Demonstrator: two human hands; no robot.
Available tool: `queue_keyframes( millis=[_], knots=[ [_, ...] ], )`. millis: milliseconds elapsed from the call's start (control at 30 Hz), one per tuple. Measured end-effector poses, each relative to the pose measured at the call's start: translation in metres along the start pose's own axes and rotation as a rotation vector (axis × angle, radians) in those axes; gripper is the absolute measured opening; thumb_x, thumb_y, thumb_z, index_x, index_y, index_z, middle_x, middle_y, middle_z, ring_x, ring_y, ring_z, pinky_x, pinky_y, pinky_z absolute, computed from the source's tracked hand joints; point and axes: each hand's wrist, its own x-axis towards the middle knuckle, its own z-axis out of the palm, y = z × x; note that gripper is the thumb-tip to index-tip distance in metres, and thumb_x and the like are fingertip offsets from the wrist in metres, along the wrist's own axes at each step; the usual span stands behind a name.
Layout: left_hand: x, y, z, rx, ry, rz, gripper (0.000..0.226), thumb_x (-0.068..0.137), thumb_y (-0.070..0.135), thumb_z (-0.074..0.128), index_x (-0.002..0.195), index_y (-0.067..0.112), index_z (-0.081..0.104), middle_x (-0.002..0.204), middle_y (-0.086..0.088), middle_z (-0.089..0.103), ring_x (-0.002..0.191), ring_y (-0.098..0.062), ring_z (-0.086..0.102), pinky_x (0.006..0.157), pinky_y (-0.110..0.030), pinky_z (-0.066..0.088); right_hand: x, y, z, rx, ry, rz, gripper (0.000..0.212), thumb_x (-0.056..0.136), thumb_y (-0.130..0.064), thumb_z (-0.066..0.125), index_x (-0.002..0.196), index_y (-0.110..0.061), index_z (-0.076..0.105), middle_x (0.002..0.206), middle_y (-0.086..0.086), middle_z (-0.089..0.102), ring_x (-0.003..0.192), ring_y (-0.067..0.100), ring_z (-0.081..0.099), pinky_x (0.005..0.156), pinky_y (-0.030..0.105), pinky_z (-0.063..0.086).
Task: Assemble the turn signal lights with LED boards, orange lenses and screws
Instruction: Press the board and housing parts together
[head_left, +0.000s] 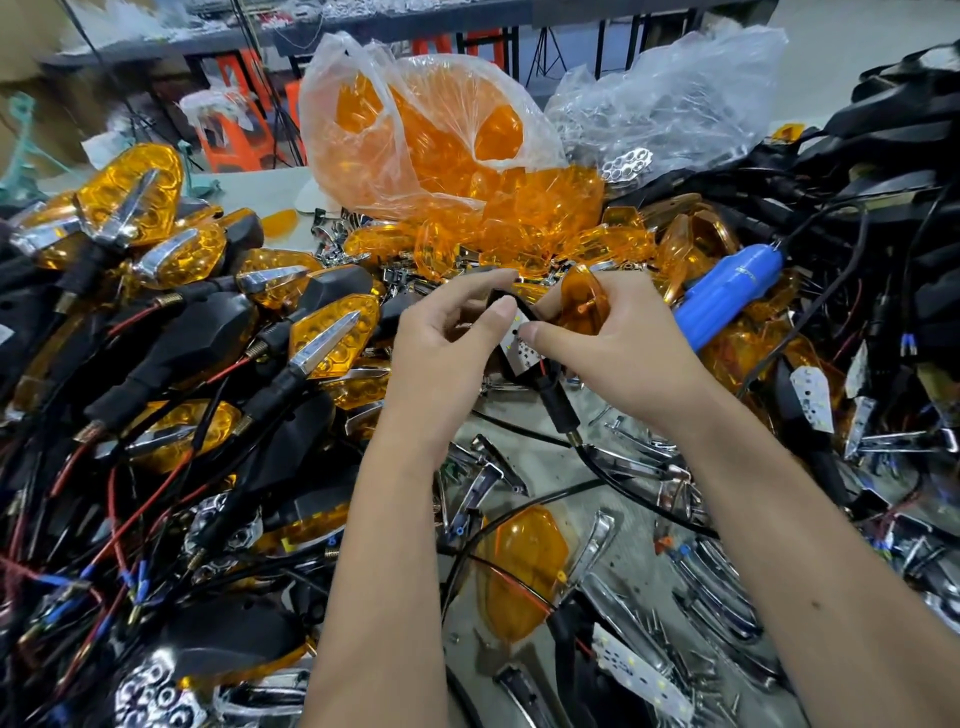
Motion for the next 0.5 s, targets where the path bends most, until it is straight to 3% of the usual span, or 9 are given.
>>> queue_keyframes(
  millis=[133, 200, 300, 400, 433, 500],
  knots=[
    [0.0, -0.002, -0.01, 0.003, -0.049, 0.042, 0.018, 0.096, 0.023, 0.07, 0.106, 0.032, 0.082, 0.097, 0.013, 0.075, 0.098, -0.014, 0.069, 0.087, -0.05, 0.061, -0.001, -0.002, -0.001, -0.003, -0.036, -0.01, 0.016, 0.087, -0.022, 0.08, 0.076, -0.015, 0.07, 0.05, -0.016, 0.052, 0.047, 0.001, 0.044, 0.048, 0.013, 0.036],
    [0.0, -0.003, -0.014, -0.002, -0.077, 0.046, 0.02, 0.094, 0.022, 0.07, 0.108, 0.029, 0.081, 0.101, 0.009, 0.078, 0.1, -0.015, 0.072, 0.084, -0.044, 0.061, -0.002, -0.003, -0.001, 0.004, -0.045, 0.002, 0.017, 0.087, -0.022, 0.08, 0.076, -0.015, 0.07, 0.05, -0.015, 0.052, 0.046, 0.002, 0.043, 0.047, 0.015, 0.036],
    [-0.001, -0.004, -0.015, -0.034, -0.078, 0.042, 0.019, 0.092, 0.017, 0.071, 0.103, 0.029, 0.083, 0.097, 0.005, 0.079, 0.097, -0.021, 0.075, 0.082, -0.045, 0.062, -0.002, -0.004, -0.001, 0.02, -0.058, 0.007, 0.018, 0.089, -0.022, 0.079, 0.076, -0.013, 0.069, 0.051, -0.013, 0.05, 0.047, 0.005, 0.043, 0.047, 0.018, 0.036],
    [-0.001, -0.002, -0.014, -0.041, -0.044, 0.046, 0.021, 0.092, 0.013, 0.071, 0.093, 0.03, 0.083, 0.085, 0.009, 0.077, 0.08, -0.011, 0.073, 0.066, -0.027, 0.058, -0.003, -0.005, -0.001, 0.001, -0.078, -0.013, 0.019, 0.09, -0.023, 0.077, 0.077, -0.013, 0.068, 0.052, -0.012, 0.051, 0.047, 0.005, 0.044, 0.047, 0.019, 0.038],
    [-0.001, -0.002, -0.014, -0.048, -0.042, 0.043, 0.02, 0.092, 0.012, 0.07, 0.094, 0.027, 0.083, 0.085, 0.007, 0.077, 0.08, -0.013, 0.073, 0.066, -0.029, 0.06, -0.003, -0.006, -0.001, -0.001, -0.083, -0.018, 0.019, 0.09, -0.023, 0.077, 0.078, -0.012, 0.069, 0.052, -0.011, 0.052, 0.047, 0.005, 0.044, 0.047, 0.019, 0.038],
    [-0.002, -0.001, -0.014, -0.073, -0.047, 0.034, 0.018, 0.09, 0.011, 0.07, 0.095, 0.021, 0.083, 0.088, -0.001, 0.078, 0.085, -0.024, 0.075, 0.077, -0.048, 0.064, -0.003, -0.006, -0.001, -0.002, -0.091, -0.028, 0.018, 0.09, -0.023, 0.077, 0.079, -0.011, 0.069, 0.054, -0.01, 0.053, 0.048, 0.006, 0.044, 0.047, 0.018, 0.038]
  ],
)
